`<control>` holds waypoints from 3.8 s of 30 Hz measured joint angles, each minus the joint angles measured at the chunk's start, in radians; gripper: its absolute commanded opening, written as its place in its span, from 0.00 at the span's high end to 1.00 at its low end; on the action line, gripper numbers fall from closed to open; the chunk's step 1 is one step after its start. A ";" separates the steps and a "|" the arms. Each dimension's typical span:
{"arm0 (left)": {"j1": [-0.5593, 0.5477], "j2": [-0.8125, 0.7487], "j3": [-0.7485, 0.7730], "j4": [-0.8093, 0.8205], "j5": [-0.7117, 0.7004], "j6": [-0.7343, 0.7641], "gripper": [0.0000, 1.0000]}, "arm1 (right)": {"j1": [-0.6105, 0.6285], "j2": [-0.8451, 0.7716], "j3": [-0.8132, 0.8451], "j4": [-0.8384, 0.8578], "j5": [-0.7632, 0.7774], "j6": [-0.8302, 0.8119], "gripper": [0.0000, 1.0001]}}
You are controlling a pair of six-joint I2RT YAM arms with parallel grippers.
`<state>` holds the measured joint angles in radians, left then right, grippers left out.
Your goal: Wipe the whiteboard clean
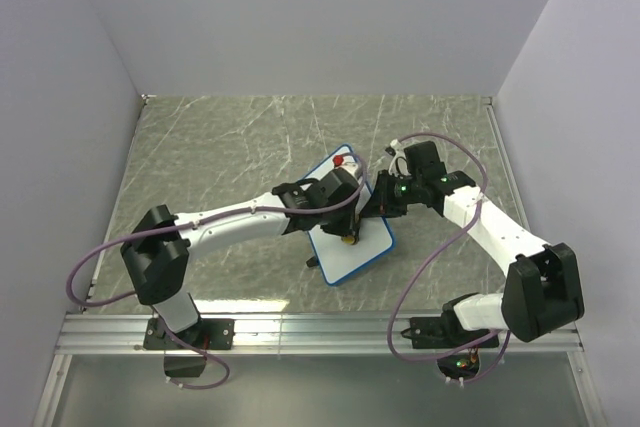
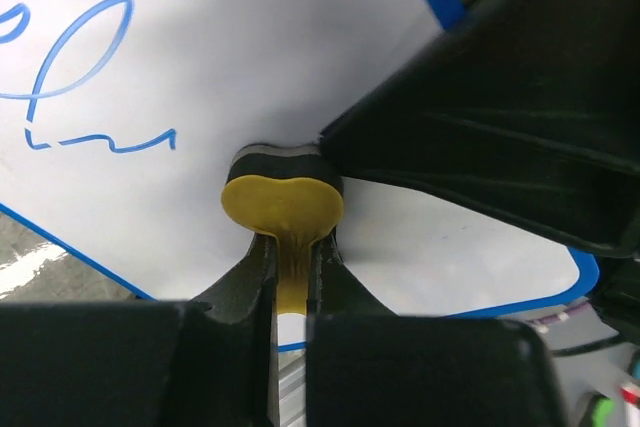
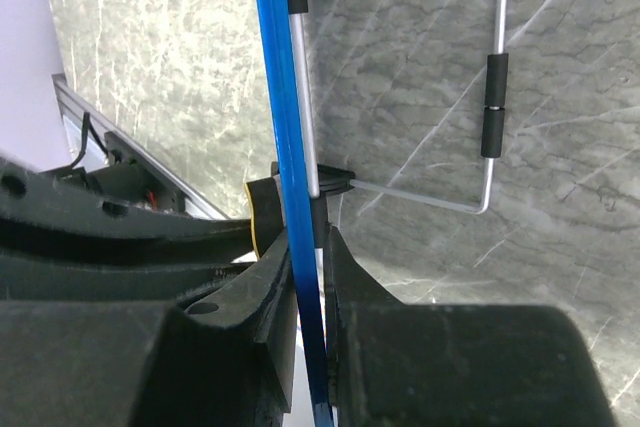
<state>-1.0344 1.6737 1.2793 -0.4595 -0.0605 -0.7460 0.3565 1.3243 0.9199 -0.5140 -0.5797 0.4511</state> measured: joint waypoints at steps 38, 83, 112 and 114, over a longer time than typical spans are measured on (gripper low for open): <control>0.269 0.075 0.053 0.056 0.251 0.106 1.00 | 0.004 0.074 0.029 0.062 -0.005 0.050 1.00; 0.483 0.284 0.242 0.091 0.391 0.185 1.00 | 0.005 0.140 0.096 0.035 -0.016 0.128 1.00; 0.377 0.396 0.582 -0.100 0.336 0.249 1.00 | 0.012 0.135 0.083 0.050 -0.014 0.154 1.00; 0.367 0.379 0.564 -0.090 0.335 0.234 1.00 | 0.012 0.130 0.075 0.052 -0.013 0.159 1.00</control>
<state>-0.6674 2.0525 1.8431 -0.5491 0.2749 -0.5117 0.3683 1.4544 0.9951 -0.4618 -0.5930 0.6102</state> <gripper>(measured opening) 0.092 0.145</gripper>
